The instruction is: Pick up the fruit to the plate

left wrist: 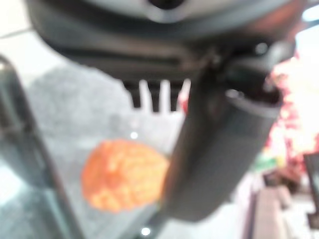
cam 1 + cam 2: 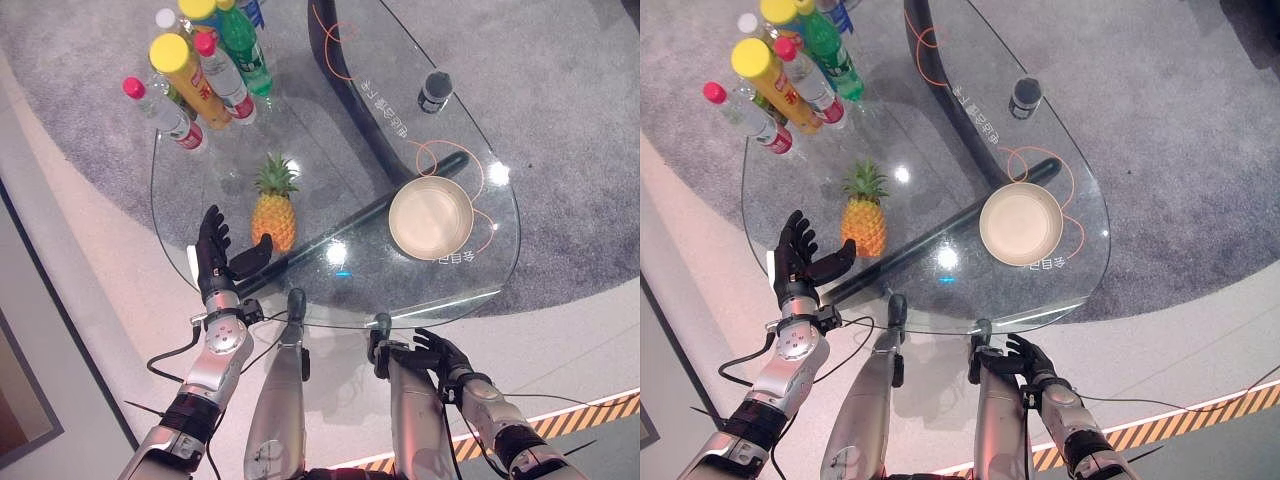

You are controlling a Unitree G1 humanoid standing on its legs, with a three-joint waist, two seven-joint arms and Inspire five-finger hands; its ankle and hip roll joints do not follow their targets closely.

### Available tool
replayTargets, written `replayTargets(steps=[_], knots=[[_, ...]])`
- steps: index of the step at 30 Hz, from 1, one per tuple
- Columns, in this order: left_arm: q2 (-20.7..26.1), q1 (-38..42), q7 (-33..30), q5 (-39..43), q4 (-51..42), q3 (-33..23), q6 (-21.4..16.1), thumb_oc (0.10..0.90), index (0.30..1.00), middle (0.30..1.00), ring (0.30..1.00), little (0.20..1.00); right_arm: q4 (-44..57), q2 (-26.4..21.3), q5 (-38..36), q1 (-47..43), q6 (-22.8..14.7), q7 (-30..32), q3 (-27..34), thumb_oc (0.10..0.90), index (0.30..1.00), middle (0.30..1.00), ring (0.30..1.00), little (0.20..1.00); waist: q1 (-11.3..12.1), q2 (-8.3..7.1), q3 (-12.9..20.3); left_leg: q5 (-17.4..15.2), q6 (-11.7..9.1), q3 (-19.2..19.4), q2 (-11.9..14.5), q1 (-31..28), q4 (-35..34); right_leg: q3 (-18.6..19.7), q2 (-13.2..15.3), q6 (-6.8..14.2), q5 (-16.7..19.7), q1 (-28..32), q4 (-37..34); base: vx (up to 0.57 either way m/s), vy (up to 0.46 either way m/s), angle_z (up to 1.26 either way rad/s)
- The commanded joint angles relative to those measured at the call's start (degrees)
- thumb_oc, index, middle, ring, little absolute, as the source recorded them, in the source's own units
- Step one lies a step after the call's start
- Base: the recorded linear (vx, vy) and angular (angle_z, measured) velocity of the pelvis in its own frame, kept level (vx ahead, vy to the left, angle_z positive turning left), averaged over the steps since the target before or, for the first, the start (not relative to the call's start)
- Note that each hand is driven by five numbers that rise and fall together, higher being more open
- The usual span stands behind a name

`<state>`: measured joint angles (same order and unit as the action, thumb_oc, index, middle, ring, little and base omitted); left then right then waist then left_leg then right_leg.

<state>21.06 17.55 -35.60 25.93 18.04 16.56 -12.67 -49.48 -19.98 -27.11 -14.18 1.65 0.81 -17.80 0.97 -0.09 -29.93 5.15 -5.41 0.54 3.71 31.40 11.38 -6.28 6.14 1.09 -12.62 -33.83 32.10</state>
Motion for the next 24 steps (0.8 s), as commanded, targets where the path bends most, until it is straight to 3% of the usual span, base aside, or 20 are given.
replayTargets(steps=[1,7,16,24], knots=[[2.05,2.39,-1.93,-4.73,-3.98,-1.69,-3.66,0.800,0.900,0.900,0.900,0.900,-0.63,-2.09,0.78,6.03,4.12,1.09,-4.94,0.800,0.900,0.900,0.900,0.900,-1.50,-2.35,0.14,-5.79,3.34,2.59,-3.29,3.65,12.61,-1.34,-0.37,1.29,15.16,2.08,-15.59,0.00,0.056,-0.05],[2.74,3.16,-1.04,-3.80,-3.50,-2.27,-4.80,0.800,0.900,0.900,0.900,0.900,0.46,-2.38,0.62,6.60,4.09,1.15,-5.19,0.800,0.900,0.900,0.900,0.900,-2.09,-2.67,0.14,-5.91,3.40,3.09,-3.15,5.07,12.52,-0.76,-0.27,1.66,15.62,-0.06,-15.37,0.00,0.021,-0.01],[2.35,6.06,0.29,-2.85,-1.23,-1.84,-2.55,0.800,0.900,0.900,0.900,0.900,1.88,-2.31,-0.77,6.23,4.05,2.42,-5.58,0.800,0.900,0.900,0.900,0.900,-2.85,-3.25,0.14,-5.91,3.51,3.45,-3.48,6.57,12.26,-0.22,-0.08,2.17,16.15,-2.18,-15.29,0.00,0.000,0.00],[3.14,8.95,-2.13,-4.94,4.67,-1.77,-2.20,0.800,0.900,0.900,0.900,0.900,2.41,-2.76,-0.78,5.54,4.39,2.49,-5.34,0.800,0.900,0.900,0.900,0.900,-3.52,-3.28,0.14,-5.79,3.58,3.90,-3.62,7.50,12.13,0.29,0.10,2.42,16.34,-3.78,-14.79,0.00,0.009,0.00]])
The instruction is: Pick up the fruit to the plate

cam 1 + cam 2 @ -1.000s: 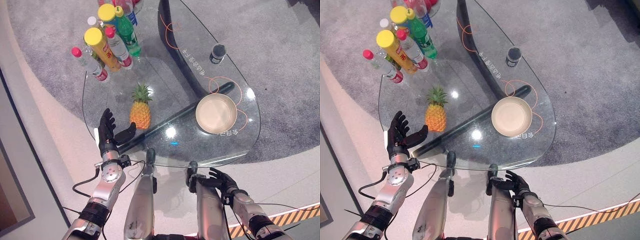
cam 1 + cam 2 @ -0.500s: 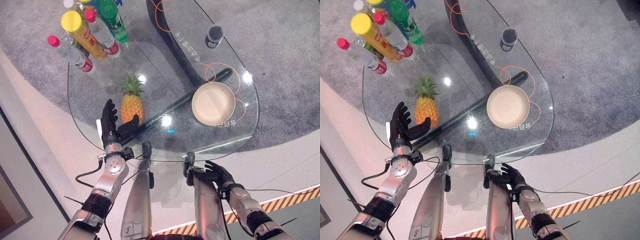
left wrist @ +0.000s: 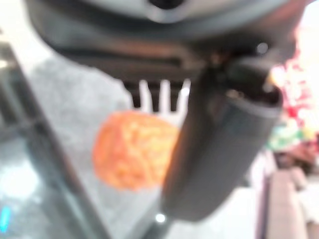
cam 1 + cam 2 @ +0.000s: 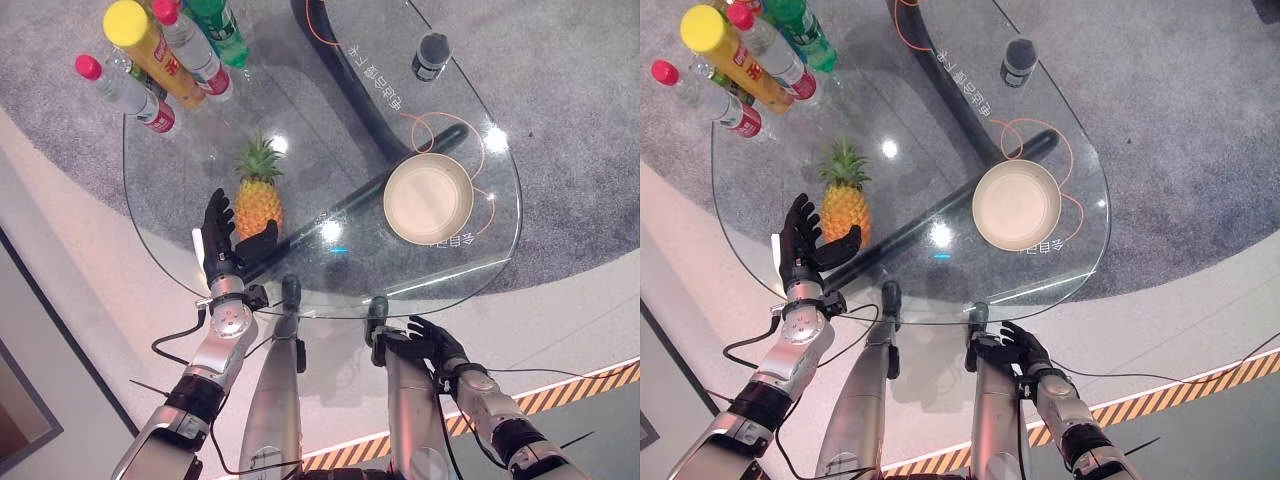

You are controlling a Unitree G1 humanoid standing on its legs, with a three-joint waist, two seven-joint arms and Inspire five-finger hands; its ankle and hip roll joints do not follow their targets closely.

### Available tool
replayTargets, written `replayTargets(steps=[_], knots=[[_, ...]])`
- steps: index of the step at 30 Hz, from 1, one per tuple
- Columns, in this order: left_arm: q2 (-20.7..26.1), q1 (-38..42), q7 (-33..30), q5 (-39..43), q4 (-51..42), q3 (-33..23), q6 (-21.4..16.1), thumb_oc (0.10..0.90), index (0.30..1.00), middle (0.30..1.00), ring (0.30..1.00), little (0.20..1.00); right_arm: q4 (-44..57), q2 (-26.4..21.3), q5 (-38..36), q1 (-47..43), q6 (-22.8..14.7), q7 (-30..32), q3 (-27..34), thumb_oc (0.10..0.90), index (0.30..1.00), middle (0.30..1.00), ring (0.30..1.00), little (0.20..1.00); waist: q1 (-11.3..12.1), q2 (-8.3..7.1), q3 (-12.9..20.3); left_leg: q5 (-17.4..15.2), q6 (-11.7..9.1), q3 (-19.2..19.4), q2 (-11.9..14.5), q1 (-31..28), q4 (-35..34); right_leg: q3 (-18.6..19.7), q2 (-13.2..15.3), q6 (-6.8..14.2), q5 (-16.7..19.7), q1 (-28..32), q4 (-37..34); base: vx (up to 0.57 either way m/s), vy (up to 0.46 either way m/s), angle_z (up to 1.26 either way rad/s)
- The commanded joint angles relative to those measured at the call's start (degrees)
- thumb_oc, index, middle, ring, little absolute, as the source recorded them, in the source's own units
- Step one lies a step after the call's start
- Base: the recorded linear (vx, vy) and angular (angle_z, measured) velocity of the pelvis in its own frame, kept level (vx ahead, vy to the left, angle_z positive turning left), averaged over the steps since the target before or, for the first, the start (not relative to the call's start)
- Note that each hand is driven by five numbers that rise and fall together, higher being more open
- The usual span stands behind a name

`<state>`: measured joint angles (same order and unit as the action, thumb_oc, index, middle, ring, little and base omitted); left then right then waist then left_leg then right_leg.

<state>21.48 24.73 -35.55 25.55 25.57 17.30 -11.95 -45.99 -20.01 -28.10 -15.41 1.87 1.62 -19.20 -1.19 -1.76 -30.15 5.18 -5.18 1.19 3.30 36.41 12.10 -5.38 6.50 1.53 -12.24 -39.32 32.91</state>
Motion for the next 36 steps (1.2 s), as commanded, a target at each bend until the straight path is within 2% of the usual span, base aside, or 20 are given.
replayTargets(steps=[1,6,13,23,29,30,31,32,34,35,36], knots=[[2.91,2.16,-3.45,-5.47,-1.78,-2.37,-2.51,0.800,0.900,0.900,0.900,0.900,-0.85,-2.72,0.24,6.89,4.29,1.71,-4.10,0.800,0.900,0.900,0.900,0.900,-1.50,-1.60,0.35,-5.79,3.33,3.34,-3.22,2.56,11.38,-0.52,-0.26,1.99,15.96,1.48,-15.48,0.02,0.033,-0.02],[3.51,3.12,-4.95,-5.83,1.80,-2.30,-1.51,0.800,0.900,0.900,0.900,0.900,-0.57,-2.82,-0.06,6.86,4.20,1.76,-4.47,0.800,0.900,0.900,0.900,0.900,-1.72,-1.80,0.35,-5.81,3.22,3.41,-3.30,3.04,11.40,-0.57,-0.21,2.07,16.05,0.94,-15.52,0.01,0.002,-0.03],[2.80,4.09,-3.05,-5.16,4.93,-1.42,-1.86,0.800,0.900,0.900,0.900,0.900,-0.83,-2.86,-0.19,6.23,4.08,1.93,-5.02,0.800,0.900,0.900,0.900,0.900,-1.94,-1.77,0.35,-5.88,3.20,3.37,-3.40,3.90,11.62,-0.45,-0.22,2.00,15.99,0.16,-15.41,0.00,0.002,-0.01],[2.03,5.42,1.56,-2.84,5.94,0.53,2.14,0.800,0.900,0.900,0.900,0.900,-0.13,-2.89,0.82,5.25,5.13,2.46,-5.09,0.800,0.900,0.900,0.900,0.900,-2.28,-1.14,0.35,-5.70,3.31,3.17,-3.91,5.04,11.64,-0.17,-0.28,2.04,16.14,-1.11,-15.17,0.00,0.000,0.00],[1.33,5.71,3.07,-2.56,6.18,1.28,2.74,0.800,0.900,0.900,0.900,0.900,-0.26,-2.76,0.67,4.91,4.43,2.78,-5.01,0.800,0.900,0.900,0.900,0.900,-2.38,-0.95,0.35,-5.72,3.40,3.10,-4.18,5.36,11.57,-0.07,-0.30,2.13,16.32,-1.54,-15.28,0.00,0.000,0.00],[1.17,5.71,3.64,-2.17,6.28,1.37,3.13,0.745,0.853,0.853,0.853,0.845,-0.21,-2.73,0.68,4.90,4.33,2.87,-4.99,0.800,0.900,0.900,0.900,0.900,-2.44,-0.91,0.35,-5.74,3.41,3.14,-4.23,5.39,11.59,-0.04,-0.34,2.12,16.34,-1.59,-15.30,0.00,0.000,0.00],[1.07,5.61,4.03,-1.69,6.29,1.46,3.44,0.558,0.693,0.693,0.693,0.658,0.03,-2.73,0.70,4.87,4.55,3.04,-4.98,0.800,0.900,0.900,0.900,0.900,-2.48,-0.86,0.35,-5.73,3.42,3.17,-4.24,5.36,11.57,-0.02,-0.37,2.12,16.35,-1.60,-15.31,0.00,0.000,0.00],[1.02,5.53,4.39,-1.28,6.26,1.49,3.94,0.460,0.608,0.608,0.608,0.560,0.24,-2.78,0.74,4.92,4.73,3.07,-4.87,0.800,0.900,0.900,0.900,0.900,-2.52,-0.82,0.35,-5.72,3.42,3.20,-4.28,5.28,11.50,0.00,-0.41,2.11,16.35,-1.49,-15.44,0.00,0.000,0.00],[0.84,5.50,5.24,-0.45,6.76,1.61,4.59,0.160,0.352,0.352,0.352,0.260,0.35,-2.85,1.00,4.87,4.87,2.99,-4.74,0.800,0.900,0.900,0.900,0.900,-2.70,-0.75,0.35,-5.64,3.41,3.29,-4.31,5.45,11.50,0.12,-0.48,2.14,16.41,-1.63,-15.51,0.00,0.000,0.00],[0.79,5.52,5.39,-0.39,6.82,1.64,4.85,0.100,0.300,0.300,0.300,0.200,0.43,-2.86,1.04,4.86,4.95,2.99,-4.74,0.800,0.900,0.900,0.900,0.900,-2.74,-0.73,0.35,-5.63,3.40,3.31,-4.31,5.47,11.49,0.15,-0.49,2.14,16.43,-1.65,-15.53,0.00,0.000,0.00],[0.77,5.52,5.39,-0.41,6.82,1.68,4.88,0.100,0.300,0.300,0.300,0.200,0.43,-2.86,1.04,4.86,4.95,3.00,-4.74,0.800,0.900,0.900,0.900,0.900,-2.75,-0.72,0.35,-5.63,3.40,3.30,-4.32,5.47,11.48,0.16,-0.49,2.14,16.44,-1.66,-15.55,0.00,0.000,0.00]])
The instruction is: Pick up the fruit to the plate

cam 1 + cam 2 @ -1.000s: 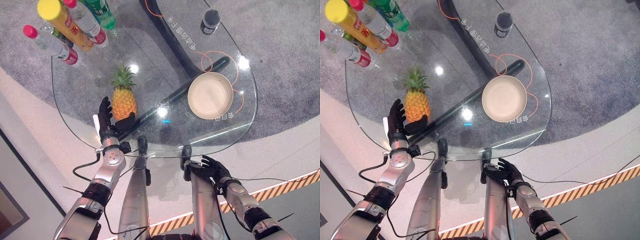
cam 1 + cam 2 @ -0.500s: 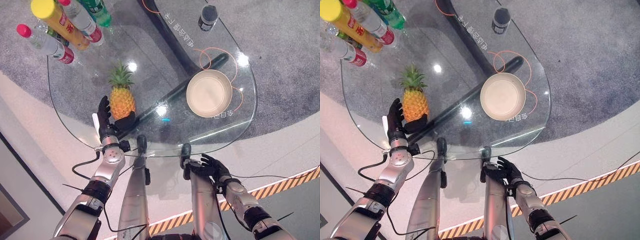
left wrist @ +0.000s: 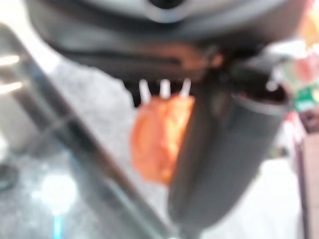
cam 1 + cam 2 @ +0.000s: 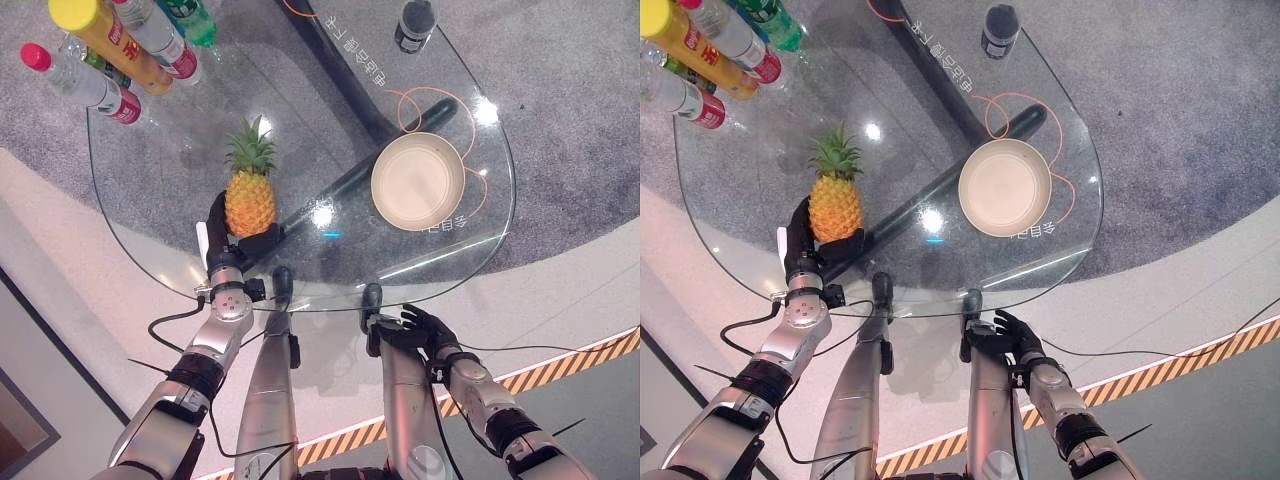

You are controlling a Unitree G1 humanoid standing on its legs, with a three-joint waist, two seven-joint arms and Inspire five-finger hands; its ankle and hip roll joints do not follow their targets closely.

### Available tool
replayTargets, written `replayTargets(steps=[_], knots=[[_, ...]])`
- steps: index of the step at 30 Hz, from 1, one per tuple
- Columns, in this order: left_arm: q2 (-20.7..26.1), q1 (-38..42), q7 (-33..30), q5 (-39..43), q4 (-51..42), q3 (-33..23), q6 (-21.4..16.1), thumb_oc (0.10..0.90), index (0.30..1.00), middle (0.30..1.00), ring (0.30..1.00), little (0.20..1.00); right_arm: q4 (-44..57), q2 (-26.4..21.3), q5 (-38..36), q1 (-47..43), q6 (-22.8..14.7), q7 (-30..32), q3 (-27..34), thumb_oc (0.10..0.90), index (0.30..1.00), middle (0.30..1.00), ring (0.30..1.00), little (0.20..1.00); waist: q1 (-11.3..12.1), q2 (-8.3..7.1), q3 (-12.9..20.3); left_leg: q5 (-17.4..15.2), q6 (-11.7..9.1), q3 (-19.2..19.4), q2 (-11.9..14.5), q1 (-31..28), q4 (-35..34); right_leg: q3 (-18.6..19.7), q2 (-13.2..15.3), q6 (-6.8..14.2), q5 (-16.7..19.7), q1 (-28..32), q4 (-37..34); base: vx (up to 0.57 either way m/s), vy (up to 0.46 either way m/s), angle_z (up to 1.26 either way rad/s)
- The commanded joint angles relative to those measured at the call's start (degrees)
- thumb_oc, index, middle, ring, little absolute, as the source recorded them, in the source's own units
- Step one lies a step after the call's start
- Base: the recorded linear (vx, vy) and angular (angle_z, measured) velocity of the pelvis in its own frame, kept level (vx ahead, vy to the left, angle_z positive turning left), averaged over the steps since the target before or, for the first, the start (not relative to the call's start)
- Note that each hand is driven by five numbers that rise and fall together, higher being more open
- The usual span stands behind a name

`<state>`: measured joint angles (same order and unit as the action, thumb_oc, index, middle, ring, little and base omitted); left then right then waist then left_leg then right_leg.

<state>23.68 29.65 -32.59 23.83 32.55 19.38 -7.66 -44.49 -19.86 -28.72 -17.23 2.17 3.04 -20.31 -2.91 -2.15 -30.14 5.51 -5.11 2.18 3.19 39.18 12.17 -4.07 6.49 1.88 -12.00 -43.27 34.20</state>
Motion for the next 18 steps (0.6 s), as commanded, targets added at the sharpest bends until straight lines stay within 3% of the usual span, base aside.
replayTargets(steps=[1,18], knots=[[-1.49,0.59,2.77,1.36,-0.08,-0.28,1.07,0.100,0.300,0.300,0.300,0.200,-1.10,-2.99,1.72,6.68,4.62,1.56,-3.62,0.800,0.900,0.900,0.900,0.900,-1.05,-0.27,0.35,-5.93,3.32,2.27,-4.24,2.74,11.39,-1.10,-0.48,1.82,16.26,2.24,-16.88,0.00,0.000,0.00],[-1.61,0.87,3.30,1.18,1.01,-0.26,0.09,0.100,0.300,0.300,0.300,0.200,-2.32,-2.84,1.76,6.04,3.86,2.09,-3.72,0.800,0.900,0.900,0.900,0.900,-0.75,0.02,0.35,-5.76,3.28,1.97,-4.56,1.61,10.49,-1.25,-0.52,1.85,16.25,3.37,-17.65,0.00,0.000,0.00]])
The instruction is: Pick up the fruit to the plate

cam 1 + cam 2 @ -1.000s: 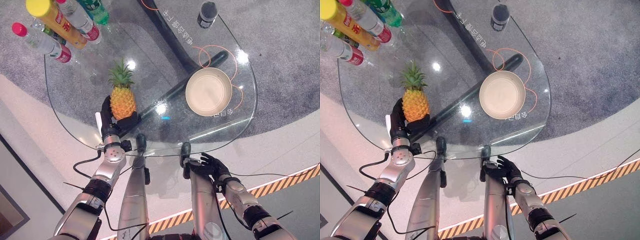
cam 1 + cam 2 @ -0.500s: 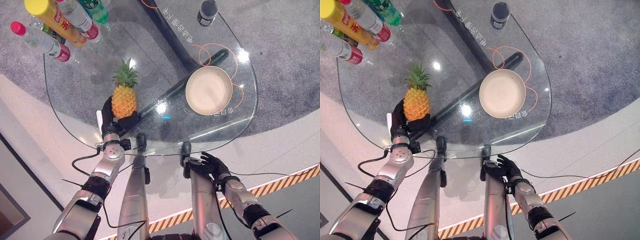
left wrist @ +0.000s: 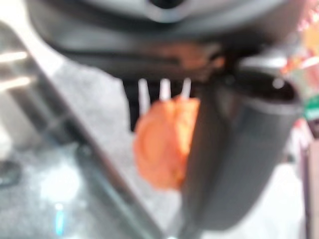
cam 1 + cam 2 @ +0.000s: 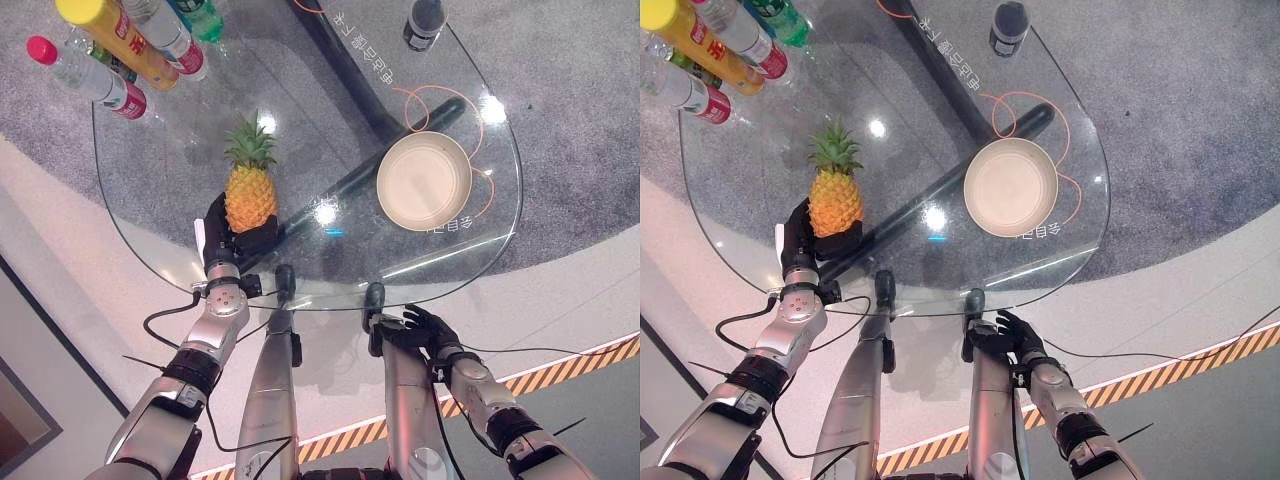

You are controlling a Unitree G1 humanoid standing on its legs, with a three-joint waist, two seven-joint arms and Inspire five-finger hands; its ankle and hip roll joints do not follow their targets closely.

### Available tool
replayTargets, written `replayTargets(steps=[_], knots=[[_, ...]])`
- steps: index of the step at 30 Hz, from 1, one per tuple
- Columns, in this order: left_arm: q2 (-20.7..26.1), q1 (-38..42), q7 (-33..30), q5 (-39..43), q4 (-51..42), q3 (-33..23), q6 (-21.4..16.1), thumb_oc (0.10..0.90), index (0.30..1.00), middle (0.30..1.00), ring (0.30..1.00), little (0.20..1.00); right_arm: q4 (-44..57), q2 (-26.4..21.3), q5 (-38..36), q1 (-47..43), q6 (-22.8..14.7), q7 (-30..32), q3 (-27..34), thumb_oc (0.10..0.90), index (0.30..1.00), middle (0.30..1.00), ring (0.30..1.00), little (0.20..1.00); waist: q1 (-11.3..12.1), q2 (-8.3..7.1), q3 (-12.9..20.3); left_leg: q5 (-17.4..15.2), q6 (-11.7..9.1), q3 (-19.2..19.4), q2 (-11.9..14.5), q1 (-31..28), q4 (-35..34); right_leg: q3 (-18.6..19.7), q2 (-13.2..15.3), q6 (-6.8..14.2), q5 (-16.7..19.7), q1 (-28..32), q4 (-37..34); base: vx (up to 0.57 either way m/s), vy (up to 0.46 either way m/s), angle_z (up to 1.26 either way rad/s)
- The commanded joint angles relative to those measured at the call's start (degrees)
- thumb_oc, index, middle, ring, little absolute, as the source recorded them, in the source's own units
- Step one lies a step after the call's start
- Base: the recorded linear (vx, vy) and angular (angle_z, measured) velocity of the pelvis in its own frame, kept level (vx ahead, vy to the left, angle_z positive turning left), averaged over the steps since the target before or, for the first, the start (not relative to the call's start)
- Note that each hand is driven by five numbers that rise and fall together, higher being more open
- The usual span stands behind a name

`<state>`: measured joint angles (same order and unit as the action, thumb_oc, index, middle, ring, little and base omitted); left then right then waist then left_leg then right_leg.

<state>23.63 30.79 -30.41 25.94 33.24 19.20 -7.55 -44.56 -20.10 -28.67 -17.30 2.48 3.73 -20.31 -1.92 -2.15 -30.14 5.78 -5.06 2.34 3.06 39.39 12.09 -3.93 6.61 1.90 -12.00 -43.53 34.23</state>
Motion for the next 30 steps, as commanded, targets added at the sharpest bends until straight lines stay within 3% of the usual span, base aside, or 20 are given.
replayTargets(steps=[1,8,20,24,28,30], knots=[[-1.62,-0.31,0.91,-0.87,0.43,-0.12,-0.43,0.100,0.300,0.300,0.300,0.200,-2.77,-2.46,1.19,5.94,3.19,1.85,-3.59,0.800,0.900,0.900,0.900,0.900,-1.66,0.02,0.35,-6.12,3.23,1.77,-4.44,0.98,10.52,-1.39,-0.62,1.83,16.18,4.09,-17.78,0.00,0.000,0.00],[-1.25,-1.90,0.03,-1.72,-0.63,-1.54,-2.86,0.100,0.300,0.300,0.300,0.200,-4.63,-1.70,-2.78,6.48,0.35,6.31,-1.09,0.800,0.900,0.900,0.900,0.900,-0.91,0.17,0.35,-6.76,3.41,1.56,-4.67,-2.64,10.13,-1.69,-0.43,1.79,15.46,7.94,-18.24,-0.01,-0.010,0.00],[0.99,-6.40,-2.30,-5.55,-7.61,-3.15,-4.78,0.100,0.300,0.300,0.300,0.200,-5.34,-0.62,-12.61,8.16,-1.20,15.68,6.06,0.800,0.900,0.900,0.900,0.900,-0.12,0.70,0.35,-7.59,3.41,1.11,-4.48,-8.69,9.47,-2.20,-0.43,1.21,14.18,14.60,-18.89,0.00,0.000,0.00],[1.77,-8.81,-3.21,-6.60,-11.56,-3.73,-5.15,0.100,0.300,0.300,0.300,0.200,-5.37,0.92,-20.80,9.30,-4.07,22.67,11.09,0.800,0.900,0.900,0.900,0.900,0.11,1.06,0.35,-8.06,3.57,1.04,-4.61,-12.30,8.81,-2.30,-0.57,0.95,13.61,18.32,-19.40,0.00,0.000,0.00],[2.41,-11.06,-3.57,-7.93,-14.42,-4.22,-5.88,0.100,0.300,0.300,0.300,0.200,-3.97,1.59,-19.70,9.81,-8.00,32.46,14.98,0.800,0.900,0.900,0.900,0.900,0.20,1.35,0.35,-7.76,3.64,1.10,-4.68,-14.75,7.86,-2.41,-0.71,0.70,13.71,21.09,-20.34,0.00,0.000,0.00],[2.58,-11.88,-3.93,-8.48,-15.34,-4.25,-6.31,0.100,0.300,0.300,0.300,0.200,-2.59,1.72,-20.40,10.01,-9.84,34.50,16.06,0.800,0.900,0.900,0.900,0.900,0.24,1.47,0.35,-7.85,3.63,0.99,-4.72,-15.36,7.78,-2.31,-0.81,0.58,13.58,21.92,-20.55,0.00,0.000,0.00]])
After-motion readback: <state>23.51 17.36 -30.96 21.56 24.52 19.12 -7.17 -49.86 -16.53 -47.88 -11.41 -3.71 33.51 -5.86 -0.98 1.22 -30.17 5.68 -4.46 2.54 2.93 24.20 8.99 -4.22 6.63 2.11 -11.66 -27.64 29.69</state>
